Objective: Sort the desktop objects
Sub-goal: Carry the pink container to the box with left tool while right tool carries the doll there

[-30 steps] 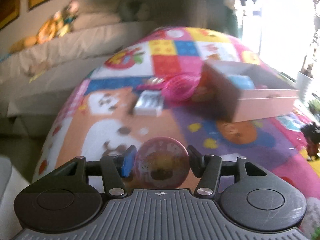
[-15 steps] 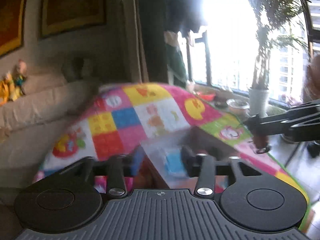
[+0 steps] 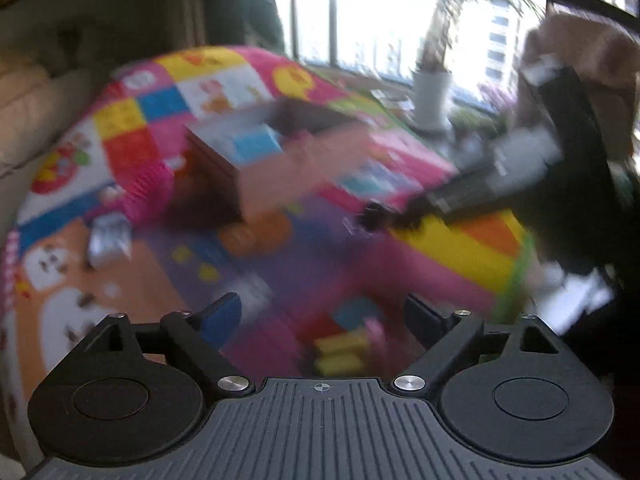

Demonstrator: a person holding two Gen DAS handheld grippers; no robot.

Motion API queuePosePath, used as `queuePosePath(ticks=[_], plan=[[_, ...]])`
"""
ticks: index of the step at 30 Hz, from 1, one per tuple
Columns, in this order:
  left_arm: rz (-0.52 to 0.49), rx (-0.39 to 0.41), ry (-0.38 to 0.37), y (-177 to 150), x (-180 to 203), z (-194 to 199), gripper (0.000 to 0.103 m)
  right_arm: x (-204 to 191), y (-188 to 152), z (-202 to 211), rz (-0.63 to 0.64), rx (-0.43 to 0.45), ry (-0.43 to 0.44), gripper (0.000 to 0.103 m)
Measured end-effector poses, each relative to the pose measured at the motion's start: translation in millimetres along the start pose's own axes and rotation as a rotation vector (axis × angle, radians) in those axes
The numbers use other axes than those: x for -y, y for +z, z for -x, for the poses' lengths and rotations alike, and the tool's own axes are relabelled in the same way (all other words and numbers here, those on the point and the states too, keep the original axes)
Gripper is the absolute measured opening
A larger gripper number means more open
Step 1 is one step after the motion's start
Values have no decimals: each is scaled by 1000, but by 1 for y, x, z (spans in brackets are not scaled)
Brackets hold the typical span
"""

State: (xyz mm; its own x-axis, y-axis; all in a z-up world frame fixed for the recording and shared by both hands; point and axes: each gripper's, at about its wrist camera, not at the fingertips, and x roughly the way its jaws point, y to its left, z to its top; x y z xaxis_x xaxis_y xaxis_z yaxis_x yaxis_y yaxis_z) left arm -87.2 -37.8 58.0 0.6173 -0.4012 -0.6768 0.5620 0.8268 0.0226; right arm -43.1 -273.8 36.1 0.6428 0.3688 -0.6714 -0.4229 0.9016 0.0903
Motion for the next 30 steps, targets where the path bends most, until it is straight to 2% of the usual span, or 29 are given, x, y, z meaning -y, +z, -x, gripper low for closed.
queuePosePath(ticks=[3, 8, 12, 15, 17, 19, 20, 21, 22, 27, 30], plan=[[-16, -51, -14, -8, 12, -13, 91, -4, 0, 6, 37, 23, -20, 35], [35, -103, -6, -13, 15, -29, 78, -22, -2, 10, 182, 45, -52, 51], [65, -123, -6, -15, 13, -31, 68, -42, -11, 1, 344, 24, -54, 53], [90, -124, -11, -17, 10, -32, 62, -46, -11, -11, 366, 2, -35, 55], [101, -136, -6, -19, 8, -36, 58, -44, -9, -22, 369, -17, -48, 54], [103, -139, 5, -21, 7, -37, 55, -41, -6, -25, 352, -25, -29, 48], [105, -133, 4, -20, 6, -36, 51, -41, -6, -25, 361, -28, -28, 35], [109, -126, 4, -19, 6, -35, 50, -42, -6, -24, 371, -28, -36, 30], [114, -117, 4, -17, 5, -35, 47, -42, -4, -22, 368, -21, -46, 30], [97, -29, 14, 16, -4, -29, 47, -24, 18, -5, 264, 25, -40, 30], [51, 101, 65, 56, -11, -18, 47, -5, 52, 23, 203, 135, -43, 30]])
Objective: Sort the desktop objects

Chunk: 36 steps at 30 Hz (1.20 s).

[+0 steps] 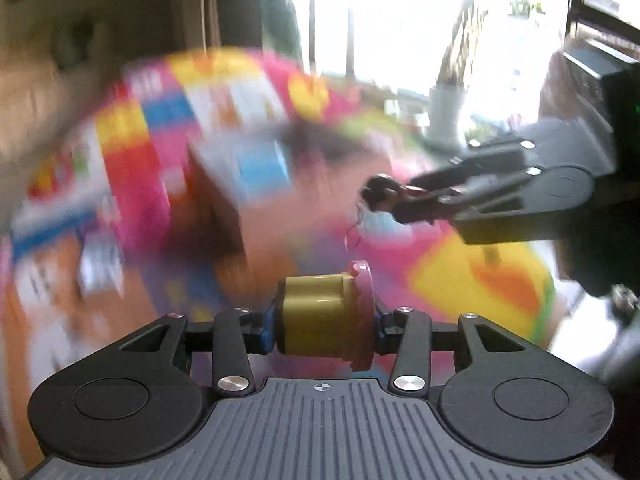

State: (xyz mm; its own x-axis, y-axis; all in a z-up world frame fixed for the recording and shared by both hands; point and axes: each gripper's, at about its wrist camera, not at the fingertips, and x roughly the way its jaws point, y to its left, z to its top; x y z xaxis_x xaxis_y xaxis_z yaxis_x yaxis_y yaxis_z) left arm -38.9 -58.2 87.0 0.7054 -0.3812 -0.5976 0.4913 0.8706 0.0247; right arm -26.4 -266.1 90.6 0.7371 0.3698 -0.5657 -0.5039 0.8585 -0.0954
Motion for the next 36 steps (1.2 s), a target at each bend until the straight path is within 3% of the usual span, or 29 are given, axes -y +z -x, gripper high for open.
queuePosePath(ticks=[3, 5, 7, 11, 16, 20, 21, 26, 29, 32, 36], plan=[[-54, 188, 70, 49, -3, 4, 47, 33, 41, 21, -69, 125, -50, 30], [-81, 258, 105, 75, -6, -9, 47, 52, 63, 23, -100, 187, -99, 30], [-74, 245, 110, 92, -10, -37, 47, 66, 77, 9, -123, 190, -127, 30], [-70, 141, 121, 95, -14, -103, 47, 76, 76, -40, -165, 101, -92, 30], [-15, 78, 108, 80, -33, -134, 51, 80, 59, -96, -200, 2, -80, 30], [66, 117, 73, 63, -51, -98, 79, 85, 48, -105, -242, -49, -52, 32], [85, 130, 77, 55, -56, -86, 81, 86, 47, -102, -245, -42, -57, 33], [123, 90, 231, 3, -75, -53, 91, 82, 55, -84, -227, -8, -88, 34], [191, 14, 322, -31, -93, -47, 93, 58, 67, -84, -169, 6, -66, 45], [303, -24, 381, -55, -117, -44, 94, 26, 82, -94, -116, -4, 4, 45], [384, 2, 402, -71, -129, -31, 96, -22, 108, -126, -29, -38, 62, 48]])
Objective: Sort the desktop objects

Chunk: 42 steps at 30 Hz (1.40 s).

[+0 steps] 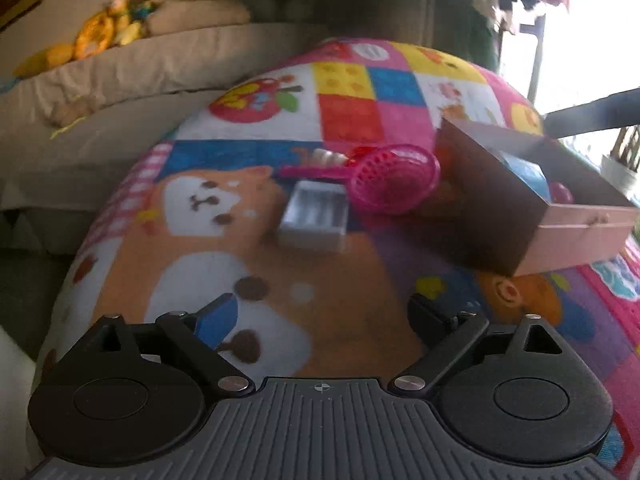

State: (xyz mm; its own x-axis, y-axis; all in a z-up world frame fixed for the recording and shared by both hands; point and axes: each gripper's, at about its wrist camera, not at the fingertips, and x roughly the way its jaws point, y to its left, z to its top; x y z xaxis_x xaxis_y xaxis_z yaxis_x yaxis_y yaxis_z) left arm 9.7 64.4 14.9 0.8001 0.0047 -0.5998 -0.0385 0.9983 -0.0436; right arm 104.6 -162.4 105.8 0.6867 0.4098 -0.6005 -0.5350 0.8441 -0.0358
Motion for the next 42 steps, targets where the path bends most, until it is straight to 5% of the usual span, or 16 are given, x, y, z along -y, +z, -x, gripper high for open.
queuePosePath(ticks=[4, 8, 13, 20, 27, 30, 33, 36, 42], plan=[[26, 24, -44, -5, -6, 4, 99, -36, 23, -45, 71, -45, -17, 46], [41, 54, -70, -8, -7, 8, 100, -48, 44, -96, 50, -118, -38, 28], [55, 74, -62, -10, -9, 9, 101, -63, 55, -125, -86, -251, 169, 31], [4, 47, -58, -17, 0, 17, 101, -91, 45, -160, -203, -493, 228, 41], [40, 43, -75, -17, -6, 16, 101, -105, 58, -184, -184, -435, 97, 79], [40, 41, -76, -18, -5, 16, 101, -111, 57, -191, -158, -433, 84, 81], [39, 43, -76, -18, -5, 17, 102, -109, 59, -188, -135, -416, 104, 60], [35, 41, -80, -19, -4, 17, 102, -101, 56, -181, -124, -433, 135, 50], [13, 3, -142, -21, -5, 17, 102, -79, 20, -133, -89, -469, 182, 48]])
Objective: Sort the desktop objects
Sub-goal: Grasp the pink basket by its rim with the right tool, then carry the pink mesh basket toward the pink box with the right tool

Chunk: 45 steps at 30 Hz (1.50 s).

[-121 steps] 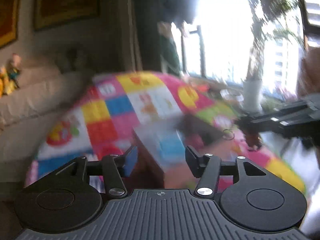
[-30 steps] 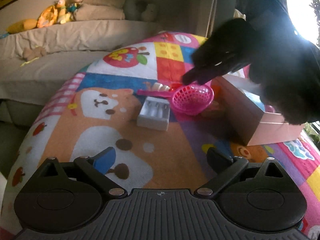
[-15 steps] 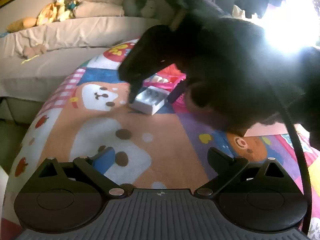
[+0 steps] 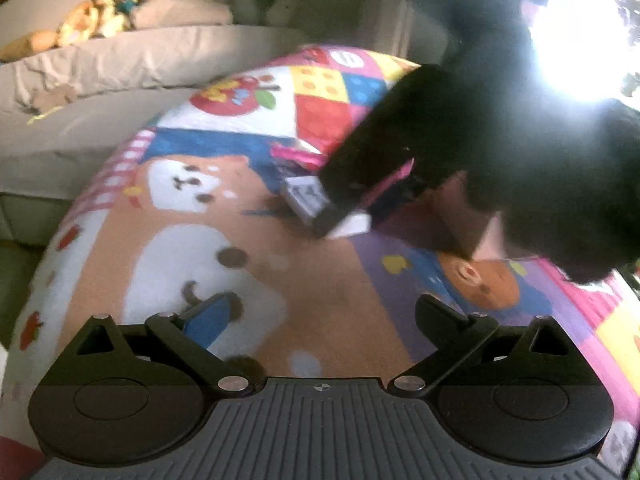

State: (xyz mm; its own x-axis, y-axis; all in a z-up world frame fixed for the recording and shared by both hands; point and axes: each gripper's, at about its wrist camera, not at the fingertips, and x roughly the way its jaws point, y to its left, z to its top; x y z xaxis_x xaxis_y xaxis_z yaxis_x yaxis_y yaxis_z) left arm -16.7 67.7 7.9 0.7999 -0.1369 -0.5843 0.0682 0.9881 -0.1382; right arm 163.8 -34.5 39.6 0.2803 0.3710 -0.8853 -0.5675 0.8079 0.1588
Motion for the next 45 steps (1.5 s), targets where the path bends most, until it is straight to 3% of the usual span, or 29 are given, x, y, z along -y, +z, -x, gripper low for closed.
queuePosePath(ticks=[5, 7, 11, 14, 16, 17, 18, 19, 22, 26, 32, 36, 38, 40, 41, 42, 43, 44, 45], plan=[[-48, -33, -48, -7, 7, 4, 102, 7, -50, 40, 60, -73, 78, 49], [-64, -40, -43, -8, 11, 2, 102, 8, -55, 60, 86, 7, 40, 49], [-89, -60, -19, -7, 16, -2, 102, 8, -36, 81, 140, 248, -161, 49], [-89, -48, -13, -7, 16, 2, 102, 9, -6, 67, 153, 321, -268, 47], [-65, -40, -16, -7, 11, 5, 102, 11, 10, 49, 141, 295, -291, 31], [-54, -41, -20, -7, 9, 6, 102, 12, 15, 40, 135, 272, -298, 13], [-49, -42, -20, -7, 6, 8, 102, 12, 17, 30, 133, 248, -301, 6], [-48, -42, -16, -8, 4, 10, 102, 11, 15, 28, 136, 249, -300, 6], [-48, -27, 20, -7, -7, 20, 102, 0, -4, 45, 186, 309, -263, 6], [3, 13, 85, 2, -29, 35, 102, -33, -52, 79, 391, 396, -249, 6], [3, 53, 104, 15, -29, 53, 102, -58, -144, 95, 667, 464, -495, 6], [-71, 33, 60, 16, -2, 49, 102, -44, -181, 94, 699, 469, -660, 6], [-100, 22, 38, 16, 10, 43, 102, -36, -191, 93, 694, 469, -694, 6], [-118, 10, 19, 16, 20, 37, 102, -29, -196, 100, 624, 447, -599, 8], [-127, 4, 12, 16, 25, 34, 102, -24, -198, 108, 570, 437, -499, 16], [-137, -2, 7, 16, 30, 31, 102, -19, -198, 118, 505, 436, -379, 35], [-145, -9, 3, 17, 35, 29, 102, -15, -199, 126, 452, 441, -290, 47], [-155, -16, -1, 16, 39, 27, 102, -9, -200, 135, 400, 456, -212, 68], [-164, -23, -5, 16, 42, 25, 102, -3, -201, 143, 349, 481, -150, 77]])
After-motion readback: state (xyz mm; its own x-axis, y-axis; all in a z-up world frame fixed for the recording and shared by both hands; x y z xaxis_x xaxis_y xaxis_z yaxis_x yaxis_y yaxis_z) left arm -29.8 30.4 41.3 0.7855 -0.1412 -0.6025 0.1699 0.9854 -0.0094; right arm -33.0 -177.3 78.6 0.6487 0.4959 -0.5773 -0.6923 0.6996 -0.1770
